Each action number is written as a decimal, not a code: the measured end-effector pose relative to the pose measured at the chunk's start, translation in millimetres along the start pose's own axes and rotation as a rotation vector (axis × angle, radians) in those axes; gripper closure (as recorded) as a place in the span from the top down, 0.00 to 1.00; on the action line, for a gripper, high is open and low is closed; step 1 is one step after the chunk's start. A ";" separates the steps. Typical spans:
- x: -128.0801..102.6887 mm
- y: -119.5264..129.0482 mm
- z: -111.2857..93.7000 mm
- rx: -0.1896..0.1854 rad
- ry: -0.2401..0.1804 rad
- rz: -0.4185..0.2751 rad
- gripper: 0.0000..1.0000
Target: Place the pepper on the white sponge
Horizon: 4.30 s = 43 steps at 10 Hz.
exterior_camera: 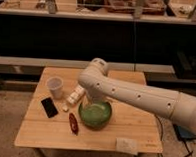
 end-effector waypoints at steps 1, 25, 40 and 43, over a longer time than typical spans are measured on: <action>0.0 0.0 0.1 0.000 0.000 0.000 0.80; 18.1 69.2 53.7 0.016 -0.057 -0.098 0.80; -40.1 209.6 -3.8 -0.274 -0.095 -0.324 0.73; -36.2 238.2 37.8 -0.264 -0.047 -0.387 0.44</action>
